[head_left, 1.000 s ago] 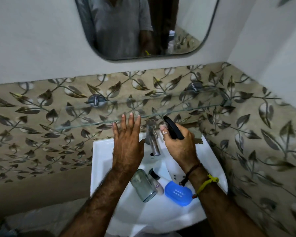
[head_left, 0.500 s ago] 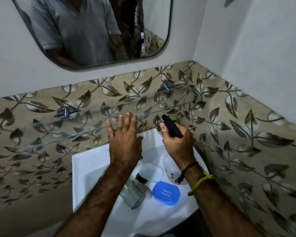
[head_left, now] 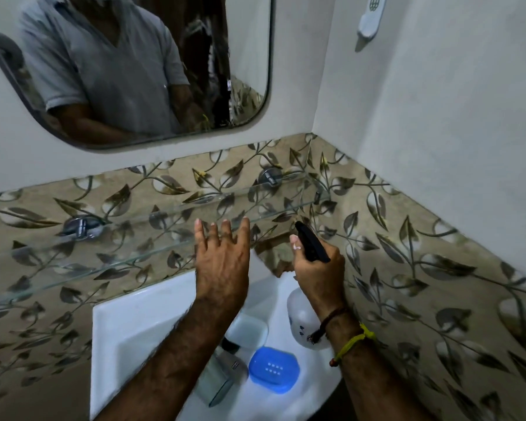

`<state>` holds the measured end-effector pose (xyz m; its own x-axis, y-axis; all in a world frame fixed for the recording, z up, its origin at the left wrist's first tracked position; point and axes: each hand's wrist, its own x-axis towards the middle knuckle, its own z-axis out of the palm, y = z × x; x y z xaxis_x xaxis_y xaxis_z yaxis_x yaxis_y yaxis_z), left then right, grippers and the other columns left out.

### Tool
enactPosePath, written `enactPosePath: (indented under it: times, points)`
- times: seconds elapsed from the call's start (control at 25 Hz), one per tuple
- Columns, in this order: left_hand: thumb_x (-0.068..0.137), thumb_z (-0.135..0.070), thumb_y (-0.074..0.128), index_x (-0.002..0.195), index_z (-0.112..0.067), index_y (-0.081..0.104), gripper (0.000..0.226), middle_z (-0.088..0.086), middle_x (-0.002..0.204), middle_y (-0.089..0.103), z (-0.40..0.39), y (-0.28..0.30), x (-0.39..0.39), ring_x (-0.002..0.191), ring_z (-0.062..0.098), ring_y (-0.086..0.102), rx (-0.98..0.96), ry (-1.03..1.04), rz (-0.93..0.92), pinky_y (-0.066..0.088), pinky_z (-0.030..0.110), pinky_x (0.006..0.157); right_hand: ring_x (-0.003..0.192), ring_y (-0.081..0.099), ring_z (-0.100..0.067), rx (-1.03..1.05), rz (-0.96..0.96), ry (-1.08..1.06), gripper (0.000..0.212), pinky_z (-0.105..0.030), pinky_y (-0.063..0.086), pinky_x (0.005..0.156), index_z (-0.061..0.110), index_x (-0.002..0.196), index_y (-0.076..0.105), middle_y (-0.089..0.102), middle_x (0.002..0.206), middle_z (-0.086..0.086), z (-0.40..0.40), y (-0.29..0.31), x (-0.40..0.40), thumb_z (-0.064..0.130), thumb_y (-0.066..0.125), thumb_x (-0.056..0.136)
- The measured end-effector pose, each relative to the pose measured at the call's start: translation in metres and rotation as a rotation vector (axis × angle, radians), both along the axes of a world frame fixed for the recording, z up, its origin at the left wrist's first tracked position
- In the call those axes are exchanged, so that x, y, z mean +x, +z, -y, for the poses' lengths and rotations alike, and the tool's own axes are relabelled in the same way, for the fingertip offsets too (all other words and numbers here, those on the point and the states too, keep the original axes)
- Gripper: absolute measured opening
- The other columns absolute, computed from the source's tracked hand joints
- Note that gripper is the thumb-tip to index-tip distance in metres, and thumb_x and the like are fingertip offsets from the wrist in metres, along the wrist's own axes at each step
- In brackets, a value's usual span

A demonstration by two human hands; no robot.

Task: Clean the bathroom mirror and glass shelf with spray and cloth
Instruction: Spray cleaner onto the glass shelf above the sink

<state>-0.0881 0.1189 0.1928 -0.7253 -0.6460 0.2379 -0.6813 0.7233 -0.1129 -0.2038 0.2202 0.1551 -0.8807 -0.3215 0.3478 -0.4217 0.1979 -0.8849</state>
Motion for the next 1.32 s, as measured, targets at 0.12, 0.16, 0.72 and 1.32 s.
enactPosePath:
  times: [0.12, 0.16, 0.72, 1.32]
  points:
    - [0.088, -0.03, 0.068, 0.156, -0.015, 0.004, 0.095, 0.028, 0.155, 0.026, -0.003, 0.006, -0.006, 0.144, 0.044, 0.027, -0.002, 0.016, 0.09, -0.005, 0.063, 0.12, 0.056, 0.064, -0.026, -0.041, 0.052, -0.052, 0.034, -0.043, 0.056, 0.053, 0.01, 0.066, 0.066, 0.064, 0.057, -0.009, -0.002, 0.003, -0.015, 0.036, 0.072, 0.086]
    - [0.087, -0.03, 0.069, 0.156, -0.015, 0.004, 0.096, 0.029, 0.154, 0.027, -0.004, 0.009, -0.008, 0.143, 0.045, 0.029, -0.001, 0.02, 0.118, -0.005, 0.065, 0.119, 0.057, 0.065, -0.027, -0.038, 0.1, -0.064, 0.036, -0.047, 0.057, 0.055, 0.01, 0.066, 0.066, 0.065, 0.057, -0.008, -0.001, 0.005, -0.021, 0.04, 0.071, 0.086]
    - [0.08, -0.024, 0.071, 0.155, -0.006, 0.004, 0.102, 0.029, 0.148, 0.031, -0.008, 0.018, -0.01, 0.135, 0.047, 0.039, 0.005, -0.04, 0.187, 0.004, 0.071, 0.115, 0.068, 0.067, -0.028, -0.055, 0.233, -0.292, 0.027, -0.046, 0.06, 0.067, 0.012, 0.071, 0.066, 0.069, 0.068, -0.01, -0.009, 0.017, -0.037, 0.032, 0.072, 0.088]
    - [0.08, -0.023, 0.072, 0.155, -0.006, 0.001, 0.105, 0.029, 0.15, 0.027, -0.009, 0.017, -0.009, 0.137, 0.049, 0.035, -0.026, -0.031, 0.173, 0.002, 0.071, 0.116, 0.069, 0.069, -0.023, -0.036, 0.201, -0.24, 0.032, -0.031, 0.055, 0.063, 0.006, 0.076, 0.072, 0.07, 0.067, -0.01, -0.011, 0.014, -0.035, 0.036, 0.071, 0.089]
